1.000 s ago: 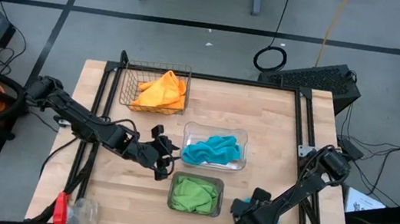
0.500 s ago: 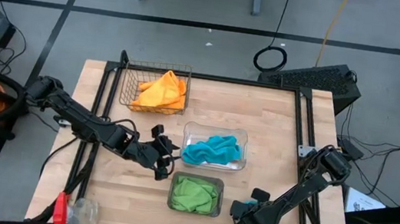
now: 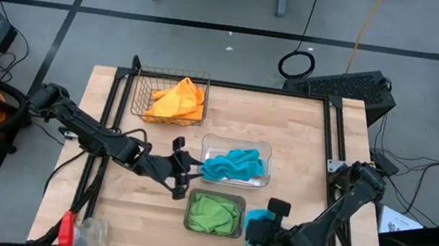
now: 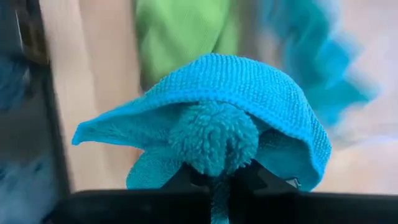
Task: Sort microfiber towel by color & place in baskets
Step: Put the blue towel into the transparent bin
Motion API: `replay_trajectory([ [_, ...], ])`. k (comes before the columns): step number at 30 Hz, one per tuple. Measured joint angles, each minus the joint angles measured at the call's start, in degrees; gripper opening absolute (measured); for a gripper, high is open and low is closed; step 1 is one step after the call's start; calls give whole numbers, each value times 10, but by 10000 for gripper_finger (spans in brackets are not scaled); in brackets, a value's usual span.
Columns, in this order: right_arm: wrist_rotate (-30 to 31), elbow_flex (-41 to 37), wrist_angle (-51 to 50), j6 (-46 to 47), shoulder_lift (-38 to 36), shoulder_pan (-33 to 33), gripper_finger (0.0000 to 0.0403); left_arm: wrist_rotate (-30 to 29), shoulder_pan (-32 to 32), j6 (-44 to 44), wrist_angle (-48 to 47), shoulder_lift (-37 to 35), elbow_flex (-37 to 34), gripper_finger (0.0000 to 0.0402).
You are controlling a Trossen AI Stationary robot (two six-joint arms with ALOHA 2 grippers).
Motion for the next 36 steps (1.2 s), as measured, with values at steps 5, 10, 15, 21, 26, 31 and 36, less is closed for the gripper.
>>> replay_trajectory([
  [5, 148, 91, -54, -79, -2, -8, 3, 28, 0, 54, 70, 0, 0, 153],
  [10, 273, 110, -26, -183, -41, -35, 3, 40, 0, 98, 134, 0, 0, 153],
  [15, 277, 110, 2, -316, -72, -83, 3, 40, 0, 116, 166, 0, 0, 153],
  [21, 241, 110, 90, -443, -92, -164, 3, 40, 16, 154, 203, 0, 0, 153],
  [26, 219, 64, 159, -483, -93, -189, 3, 40, 34, 154, 215, 0, 0, 153],
  [31, 262, -21, 215, -446, -99, -192, 7, 40, 35, 154, 218, 0, 0, 153],
  [36, 272, -133, 313, -449, -113, -194, 9, 40, 35, 154, 218, 0, 0, 153],
])
